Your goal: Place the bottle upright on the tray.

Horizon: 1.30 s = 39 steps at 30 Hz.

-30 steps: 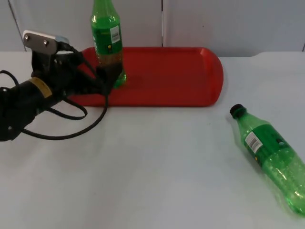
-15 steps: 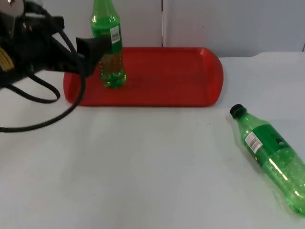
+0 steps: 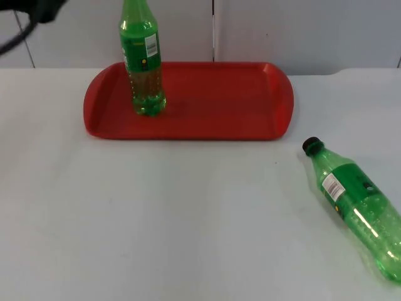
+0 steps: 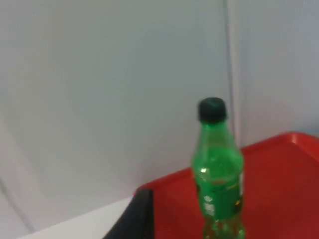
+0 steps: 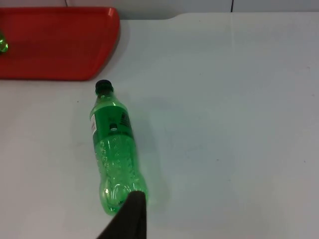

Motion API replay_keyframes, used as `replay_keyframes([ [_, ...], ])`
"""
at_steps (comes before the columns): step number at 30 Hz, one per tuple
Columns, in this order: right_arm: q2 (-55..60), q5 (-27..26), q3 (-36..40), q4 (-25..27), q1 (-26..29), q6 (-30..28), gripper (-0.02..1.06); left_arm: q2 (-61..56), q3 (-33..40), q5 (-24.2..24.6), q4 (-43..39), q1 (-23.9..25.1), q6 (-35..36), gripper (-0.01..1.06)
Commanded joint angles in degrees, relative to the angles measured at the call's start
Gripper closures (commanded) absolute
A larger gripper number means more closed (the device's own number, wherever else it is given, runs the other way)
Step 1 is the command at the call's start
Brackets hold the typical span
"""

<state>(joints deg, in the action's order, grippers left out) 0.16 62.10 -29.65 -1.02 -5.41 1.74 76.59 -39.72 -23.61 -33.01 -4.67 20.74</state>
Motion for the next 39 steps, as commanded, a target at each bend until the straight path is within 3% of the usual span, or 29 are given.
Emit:
replay_keyframes([
  [1,-0.2,-0.4,0.0,0.1,0.0,-0.2,-0.01,-2.8,0.4,4.5,0.6,0.1,2.0,0.00],
  [4,-0.2,-0.4,0.0,0.1,0.0,-0.2,-0.01,-7.4,0.4,12.7,0.6,0.1,2.4,0.00],
  [10,-0.2,-0.4,0.0,0.1,0.0,-0.2,-0.01,-13.2,0.4,20.3,0.6,-0.1,7.9,0.00],
  [15,-0.2,-0.4,0.0,0.1,0.0,-0.2,-0.01,-19.0,0.4,27.4,0.4,-3.1,7.5,0.00],
  [19,-0.2,-0.4,0.0,0.1,0.0,0.0,-0.01,-25.3,0.4,36.1,0.0,-8.1,6.5,0.00],
  [20,-0.2,-0.4,0.0,0.1,0.0,0.0,-0.01,-25.3,0.4,36.1,0.0,-8.1,6.5,0.00],
  [22,-0.2,-0.4,0.0,0.1,0.0,0.0,-0.01,-27.1,-0.3,40.6,1.2,-9.8,6.5,0.00],
  [24,-0.2,-0.4,0.0,0.1,0.0,0.0,-0.01,-29.0,-2.4,50.8,2.7,-12.1,5.5,0.00],
  [25,-0.2,-0.4,0.0,0.1,0.0,0.0,-0.01,-29.0,-2.4,50.8,2.7,-12.1,5.5,0.00],
  [28,-0.2,-0.4,0.0,0.1,0.0,0.0,-0.01,-30.7,-4.7,58.4,7.1,-13.7,2.6,0.00],
  [31,-0.2,-0.4,0.0,0.1,0.0,0.0,-0.01,-32.2,-5.3,59.2,12.4,-13.9,-0.2,0.00],
  [36,-0.2,-0.4,0.0,0.1,0.0,0.0,-0.01,-36.7,-5.3,58.3,31.1,-13.9,-19.5,0.00],
  [37,-0.2,-0.4,0.0,0.1,0.0,0.0,-0.01,-36.7,-5.3,58.3,31.1,-13.9,-19.5,0.00],
  [39,-0.2,-0.4,0.0,0.1,0.0,0.0,-0.01,-38.9,-5.3,58.3,37.1,-13.9,-26.0,0.00],
])
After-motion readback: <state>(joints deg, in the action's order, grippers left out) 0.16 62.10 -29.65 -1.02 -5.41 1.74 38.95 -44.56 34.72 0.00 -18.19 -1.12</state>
